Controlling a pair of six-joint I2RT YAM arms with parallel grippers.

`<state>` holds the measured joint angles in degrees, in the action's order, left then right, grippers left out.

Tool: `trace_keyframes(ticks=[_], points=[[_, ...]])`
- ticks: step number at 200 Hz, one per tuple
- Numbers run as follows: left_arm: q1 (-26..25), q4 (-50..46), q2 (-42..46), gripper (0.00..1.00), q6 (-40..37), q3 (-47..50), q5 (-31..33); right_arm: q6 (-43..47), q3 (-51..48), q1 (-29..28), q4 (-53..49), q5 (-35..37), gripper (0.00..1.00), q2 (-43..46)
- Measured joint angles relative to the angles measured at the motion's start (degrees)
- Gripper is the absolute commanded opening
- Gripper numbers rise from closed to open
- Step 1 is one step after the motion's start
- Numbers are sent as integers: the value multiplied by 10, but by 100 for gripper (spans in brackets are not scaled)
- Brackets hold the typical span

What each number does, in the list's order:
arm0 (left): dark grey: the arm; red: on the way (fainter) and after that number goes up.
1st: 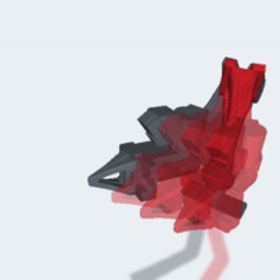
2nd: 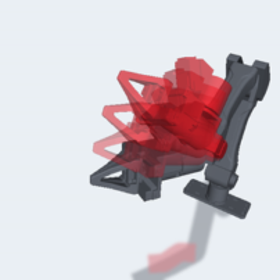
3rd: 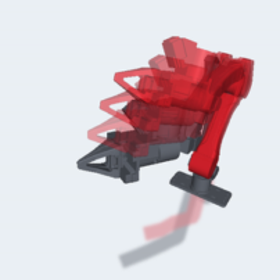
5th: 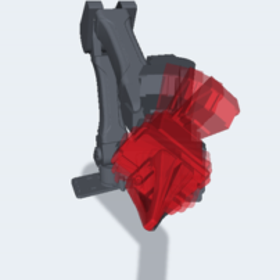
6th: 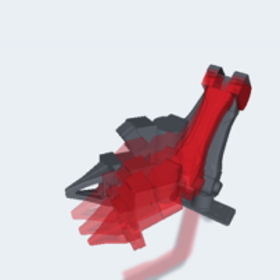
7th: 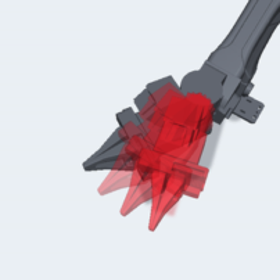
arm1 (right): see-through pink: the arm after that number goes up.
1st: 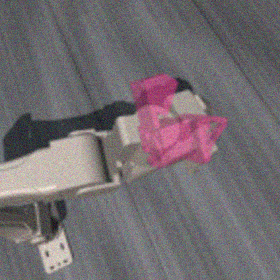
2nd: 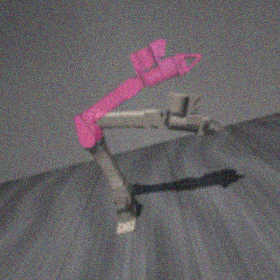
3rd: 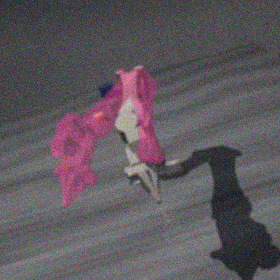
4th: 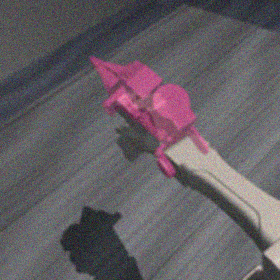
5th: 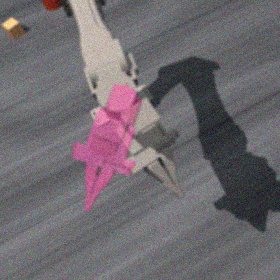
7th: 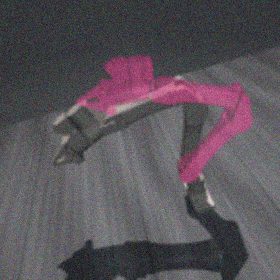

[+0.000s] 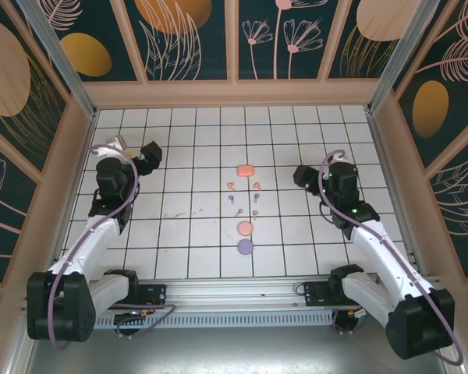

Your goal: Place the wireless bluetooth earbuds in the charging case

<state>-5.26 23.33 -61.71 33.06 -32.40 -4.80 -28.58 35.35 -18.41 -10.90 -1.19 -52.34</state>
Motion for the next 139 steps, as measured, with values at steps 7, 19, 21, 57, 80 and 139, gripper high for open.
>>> trace_keyframes(ticks=[7,19,21,57,80,139], points=[[-13,-7,3,99,16,0,-6,-16,0,-30,-23,0,81,3],[-31,-14,7,99,38,2,-11,-47,0,-83,-59,3,81,5],[-35,-16,7,99,42,2,-12,-52,0,-91,-63,5,81,5],[-83,-33,5,99,85,4,-14,-161,3,-257,-125,48,80,-10],[-100,-45,-12,99,102,5,-10,-224,24,-336,-154,83,81,-71],[-103,-90,-48,99,125,5,31,-332,110,-443,-211,125,82,-247]])
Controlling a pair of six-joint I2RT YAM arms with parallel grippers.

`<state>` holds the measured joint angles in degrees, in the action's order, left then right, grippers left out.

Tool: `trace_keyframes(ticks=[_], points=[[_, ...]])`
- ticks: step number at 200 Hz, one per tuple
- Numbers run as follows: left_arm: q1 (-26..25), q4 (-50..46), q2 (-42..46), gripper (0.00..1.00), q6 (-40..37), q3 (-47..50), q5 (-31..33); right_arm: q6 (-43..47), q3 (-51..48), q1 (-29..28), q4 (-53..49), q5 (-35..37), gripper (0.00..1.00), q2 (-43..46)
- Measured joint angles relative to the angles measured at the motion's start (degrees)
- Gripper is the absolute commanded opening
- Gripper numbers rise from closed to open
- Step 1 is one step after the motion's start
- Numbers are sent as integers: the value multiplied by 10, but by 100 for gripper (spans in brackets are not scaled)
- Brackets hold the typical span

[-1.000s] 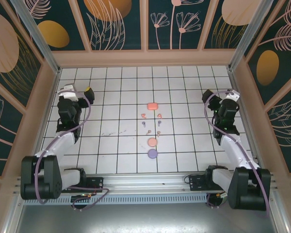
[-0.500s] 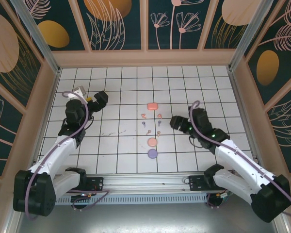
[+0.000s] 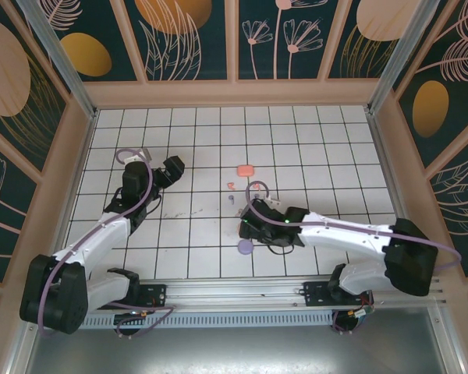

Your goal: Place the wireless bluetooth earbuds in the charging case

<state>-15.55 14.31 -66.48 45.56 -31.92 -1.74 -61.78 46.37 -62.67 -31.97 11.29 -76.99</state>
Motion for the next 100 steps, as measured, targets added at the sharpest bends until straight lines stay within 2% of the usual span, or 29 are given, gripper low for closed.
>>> trace_keyframes(ticks=[100], points=[[0,-9,-8,99,6,0,23,-51,120,-34,-45,-4,84,-172]])
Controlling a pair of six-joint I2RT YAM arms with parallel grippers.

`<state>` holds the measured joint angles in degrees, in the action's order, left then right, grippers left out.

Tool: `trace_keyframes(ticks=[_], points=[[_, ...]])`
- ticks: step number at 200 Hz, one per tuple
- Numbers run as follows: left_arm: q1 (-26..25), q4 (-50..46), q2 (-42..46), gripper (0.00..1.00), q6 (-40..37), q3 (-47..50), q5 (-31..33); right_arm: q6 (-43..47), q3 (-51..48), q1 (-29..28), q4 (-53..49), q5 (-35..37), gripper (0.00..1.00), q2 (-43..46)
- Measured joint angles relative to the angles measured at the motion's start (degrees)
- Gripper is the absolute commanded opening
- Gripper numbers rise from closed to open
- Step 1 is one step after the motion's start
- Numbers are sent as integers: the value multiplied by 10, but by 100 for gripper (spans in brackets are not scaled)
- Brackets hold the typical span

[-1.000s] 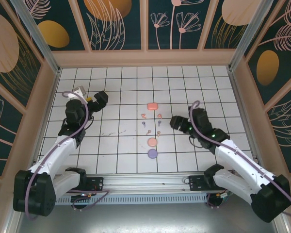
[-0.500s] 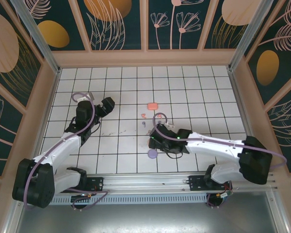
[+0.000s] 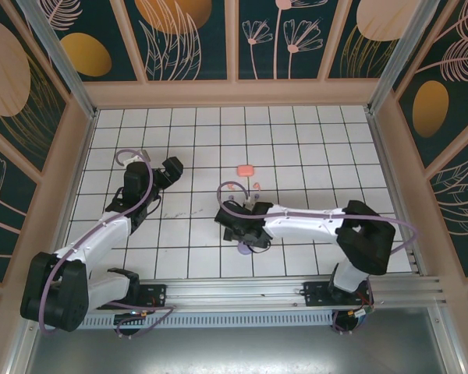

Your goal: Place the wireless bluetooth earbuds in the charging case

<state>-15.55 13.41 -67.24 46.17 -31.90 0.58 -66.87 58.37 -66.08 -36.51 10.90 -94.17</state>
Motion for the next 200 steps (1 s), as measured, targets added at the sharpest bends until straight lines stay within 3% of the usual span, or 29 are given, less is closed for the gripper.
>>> trace_keyframes(ticks=[85,200], points=[[0,0,0,99,0,16,0,-17,10,-10,-10,-7,80,-54],[0,5,-3,99,0,24,-3,-28,9,-19,-7,-16,64,-60]])
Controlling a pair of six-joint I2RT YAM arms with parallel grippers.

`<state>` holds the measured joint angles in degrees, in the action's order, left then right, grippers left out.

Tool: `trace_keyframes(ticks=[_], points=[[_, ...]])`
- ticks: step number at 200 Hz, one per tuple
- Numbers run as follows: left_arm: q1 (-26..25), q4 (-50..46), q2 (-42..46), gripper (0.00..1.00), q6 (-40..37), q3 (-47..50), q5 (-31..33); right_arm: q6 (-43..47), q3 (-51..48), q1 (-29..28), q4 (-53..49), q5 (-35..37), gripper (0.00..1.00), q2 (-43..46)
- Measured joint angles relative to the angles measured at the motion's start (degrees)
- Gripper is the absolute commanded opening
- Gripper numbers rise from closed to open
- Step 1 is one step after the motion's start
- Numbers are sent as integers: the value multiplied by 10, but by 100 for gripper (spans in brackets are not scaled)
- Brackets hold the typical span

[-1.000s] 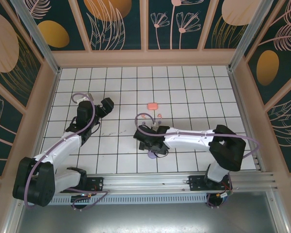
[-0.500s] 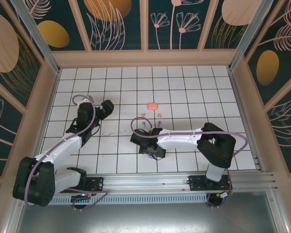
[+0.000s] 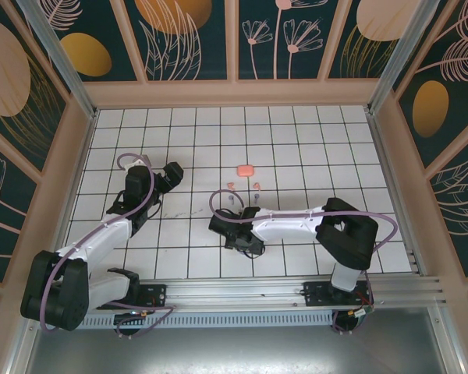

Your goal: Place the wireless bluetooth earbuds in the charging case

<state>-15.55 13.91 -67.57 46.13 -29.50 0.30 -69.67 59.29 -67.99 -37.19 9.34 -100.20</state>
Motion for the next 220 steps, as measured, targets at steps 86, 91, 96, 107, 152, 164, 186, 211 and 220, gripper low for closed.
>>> trace_keyframes(ticks=[86,91,96,107,152,164,186,211,220], points=[[0,-9,0,99,24,0,-39,-11,-25,-7,18,12,42,19],[0,-11,1,99,29,0,-44,-10,-26,-9,19,13,40,20],[0,-13,2,99,34,0,-48,-10,-26,-10,19,12,40,21],[0,-13,9,99,45,5,-59,-11,-27,-16,18,11,40,24],[0,22,108,99,68,81,-83,-11,-12,-32,3,22,40,90],[0,48,130,99,70,104,-93,-5,1,-15,6,27,40,121],[0,109,142,98,72,137,-119,18,15,53,33,26,40,176],[0,177,130,99,74,152,-153,37,20,154,81,9,39,200],[0,203,122,99,76,154,-165,40,24,187,97,-1,39,199]])
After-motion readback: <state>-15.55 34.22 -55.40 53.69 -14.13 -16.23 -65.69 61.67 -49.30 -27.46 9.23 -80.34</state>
